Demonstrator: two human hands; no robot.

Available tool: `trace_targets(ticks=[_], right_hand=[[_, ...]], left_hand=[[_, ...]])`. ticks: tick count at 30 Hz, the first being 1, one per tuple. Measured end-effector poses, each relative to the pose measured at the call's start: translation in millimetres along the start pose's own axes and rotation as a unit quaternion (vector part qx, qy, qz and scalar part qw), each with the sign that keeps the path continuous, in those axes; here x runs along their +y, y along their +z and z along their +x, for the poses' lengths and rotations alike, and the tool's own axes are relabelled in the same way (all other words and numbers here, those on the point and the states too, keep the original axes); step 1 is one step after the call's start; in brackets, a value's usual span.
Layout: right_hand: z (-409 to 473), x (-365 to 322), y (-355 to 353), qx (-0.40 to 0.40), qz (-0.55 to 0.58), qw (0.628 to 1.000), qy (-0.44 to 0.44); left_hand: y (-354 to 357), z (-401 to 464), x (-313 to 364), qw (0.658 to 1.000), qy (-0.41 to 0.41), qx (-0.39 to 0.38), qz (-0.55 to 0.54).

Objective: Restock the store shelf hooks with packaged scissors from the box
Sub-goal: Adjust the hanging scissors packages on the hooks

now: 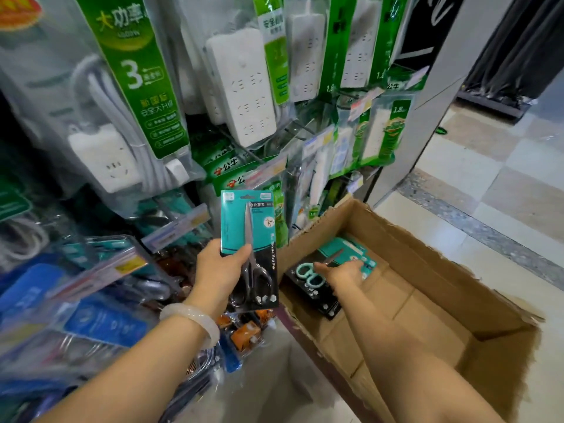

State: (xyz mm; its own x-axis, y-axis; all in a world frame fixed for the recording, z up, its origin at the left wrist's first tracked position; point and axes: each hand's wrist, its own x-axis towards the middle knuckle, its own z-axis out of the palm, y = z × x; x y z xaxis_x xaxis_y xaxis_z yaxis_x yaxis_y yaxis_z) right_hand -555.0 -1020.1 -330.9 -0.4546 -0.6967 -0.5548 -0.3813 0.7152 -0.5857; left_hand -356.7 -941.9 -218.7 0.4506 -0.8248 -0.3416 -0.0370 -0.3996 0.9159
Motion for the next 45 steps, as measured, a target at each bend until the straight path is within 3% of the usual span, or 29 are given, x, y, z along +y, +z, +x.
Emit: trace_targets(ticks=[5, 9, 12, 19, 24, 29, 39, 45], right_hand=[[15.6, -5.9, 5.4, 0.041, 0.070, 0.997, 0.021], [31.7, -2.4, 1.6, 0.003, 0.141, 0.989, 0.037], [13.2, -0.4, -12.9, -0.031, 0.258, 0.964, 0.057], [-47.3, 12.5, -53.2, 0.065, 0.318, 0.939, -0.117], [-131.7, -17.1, -57.4, -0.054, 0.342, 0.903, -0.255], [-238.6, -27.9, -10.5, -0.179, 0.259, 0.887, -0.337], [-456.6, -24.2, 144.6, -0.348, 0.218, 0.807, -0.424], [-556.4, -25.9, 208.0, -0.423, 0.166, 0.763, -0.459]], left_hand=[[-10.0, 2.1, -2.3, 1.000, -0.015, 0.004, -0.007], [-13.4, -1.3, -1.2, 0.999, -0.028, -0.005, -0.035], [-15.4, -4.1, -2.5, 0.998, -0.036, -0.014, -0.050], [-30.0, -23.5, -3.0, 0.993, -0.030, -0.059, -0.095], [-68.2, -56.4, 1.5, 0.995, 0.061, -0.015, -0.077], [-157.7, -99.5, -1.8, 0.981, 0.156, 0.032, -0.109], [-384.2, -170.1, -48.7, 0.952, 0.165, 0.212, -0.146], [-481.1, -205.1, -77.4, 0.925, 0.150, 0.309, -0.162]])
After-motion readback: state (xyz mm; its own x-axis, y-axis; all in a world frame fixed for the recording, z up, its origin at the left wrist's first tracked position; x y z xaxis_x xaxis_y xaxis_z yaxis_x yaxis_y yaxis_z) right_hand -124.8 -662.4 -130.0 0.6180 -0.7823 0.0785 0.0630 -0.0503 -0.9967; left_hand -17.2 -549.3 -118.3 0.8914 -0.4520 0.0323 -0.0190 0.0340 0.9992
